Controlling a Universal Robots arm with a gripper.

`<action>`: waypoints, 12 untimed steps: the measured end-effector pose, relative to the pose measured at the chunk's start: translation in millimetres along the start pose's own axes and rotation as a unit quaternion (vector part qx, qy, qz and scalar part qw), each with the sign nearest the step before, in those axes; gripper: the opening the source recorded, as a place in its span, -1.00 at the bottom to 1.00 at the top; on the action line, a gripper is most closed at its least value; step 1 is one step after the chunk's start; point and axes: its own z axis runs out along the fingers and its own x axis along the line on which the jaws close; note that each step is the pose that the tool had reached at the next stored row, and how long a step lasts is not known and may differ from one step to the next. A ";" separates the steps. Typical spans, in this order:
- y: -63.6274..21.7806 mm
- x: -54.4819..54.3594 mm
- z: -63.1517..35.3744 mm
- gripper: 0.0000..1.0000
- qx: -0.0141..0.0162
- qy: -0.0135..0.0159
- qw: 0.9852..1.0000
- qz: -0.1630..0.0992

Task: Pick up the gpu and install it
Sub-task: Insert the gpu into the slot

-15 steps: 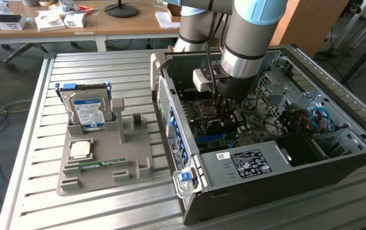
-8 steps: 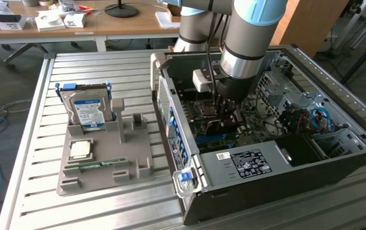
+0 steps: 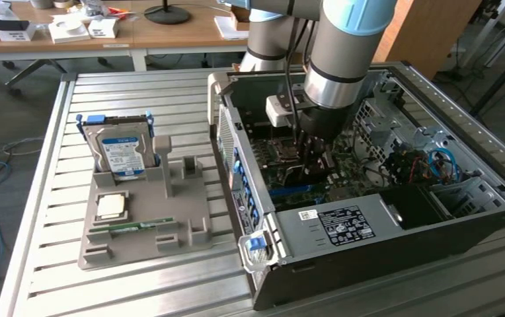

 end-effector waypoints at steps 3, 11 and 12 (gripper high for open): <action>0.1 0.0 0.0 -0.48 0.002 0.000 1.000 0.000; 0.3 0.0 0.0 -0.48 0.006 0.000 1.000 0.000; 0.8 0.0 -0.1 -0.48 0.006 0.000 1.000 0.000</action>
